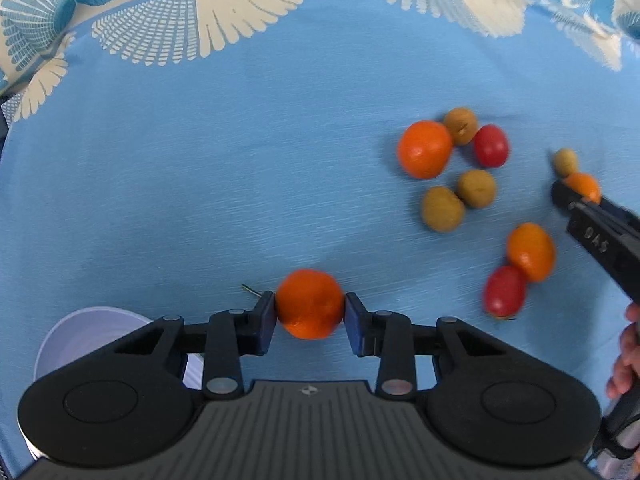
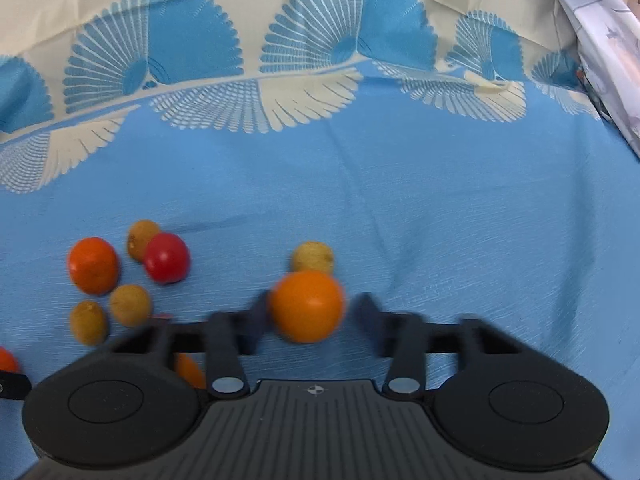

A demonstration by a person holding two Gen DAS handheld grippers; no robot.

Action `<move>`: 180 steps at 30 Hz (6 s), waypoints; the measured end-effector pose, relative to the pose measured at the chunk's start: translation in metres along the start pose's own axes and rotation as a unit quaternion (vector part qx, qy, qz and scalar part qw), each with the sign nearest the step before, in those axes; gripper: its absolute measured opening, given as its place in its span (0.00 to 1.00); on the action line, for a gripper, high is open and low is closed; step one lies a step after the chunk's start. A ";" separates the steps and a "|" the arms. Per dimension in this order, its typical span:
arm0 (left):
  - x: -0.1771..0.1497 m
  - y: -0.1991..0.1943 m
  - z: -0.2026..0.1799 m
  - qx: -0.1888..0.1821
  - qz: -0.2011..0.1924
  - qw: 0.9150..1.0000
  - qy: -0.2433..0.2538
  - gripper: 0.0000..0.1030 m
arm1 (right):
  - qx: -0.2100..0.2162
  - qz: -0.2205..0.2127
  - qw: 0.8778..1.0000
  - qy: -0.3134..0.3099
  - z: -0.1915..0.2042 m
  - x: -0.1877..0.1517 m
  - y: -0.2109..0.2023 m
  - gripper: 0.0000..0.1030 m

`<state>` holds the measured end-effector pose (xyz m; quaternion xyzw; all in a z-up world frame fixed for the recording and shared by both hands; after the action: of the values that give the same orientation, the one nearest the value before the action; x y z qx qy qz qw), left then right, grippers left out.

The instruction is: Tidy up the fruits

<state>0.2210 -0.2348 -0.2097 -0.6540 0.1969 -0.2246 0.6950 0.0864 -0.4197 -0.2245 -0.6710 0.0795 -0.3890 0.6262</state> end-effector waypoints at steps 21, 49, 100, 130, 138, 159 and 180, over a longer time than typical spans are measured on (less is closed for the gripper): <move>-0.116 -0.131 0.024 -0.031 -0.119 0.992 -0.040 0.39 | 0.095 -0.041 0.995 -0.009 -0.002 -0.048 -0.143 0.38; -0.369 -0.192 0.101 -0.021 -0.198 0.971 -0.132 0.39 | 0.178 -0.069 0.962 -0.197 0.101 -0.218 -0.341 0.38; -0.207 -0.080 0.184 -0.021 -0.115 0.979 -0.166 0.39 | 0.161 0.015 0.954 -0.253 0.232 -0.142 -0.197 0.38; -0.190 -0.072 0.185 -0.007 -0.124 0.981 -0.150 0.97 | 0.142 0.023 0.938 -0.316 0.248 -0.139 -0.170 0.84; -0.258 -0.097 0.179 -0.017 -0.112 0.980 -0.166 0.97 | 0.142 0.027 0.949 -0.279 0.212 -0.170 -0.221 0.91; -0.365 -0.174 0.129 0.007 -0.188 0.969 -0.162 0.97 | 0.164 -0.069 0.957 -0.228 0.149 -0.223 -0.337 0.96; -0.375 -0.187 0.122 0.010 -0.211 0.965 -0.153 0.98 | 0.166 -0.089 0.958 -0.216 0.137 -0.232 -0.355 0.97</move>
<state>-0.0282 0.0708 -0.0223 -0.7001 -0.0569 -0.2657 0.6604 -0.1223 -0.1030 0.0096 -0.6301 -0.1837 -0.2968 0.6936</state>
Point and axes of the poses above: each gripper's, at about its wrist camera, not at the fingertips, and y roughly the way its jaws point, z to its left, x to its top, the point moved 3 cm from there along y, roughly the way its jaws point, and after that the axes turned 14 degrees about z, right-handed, at the moved point
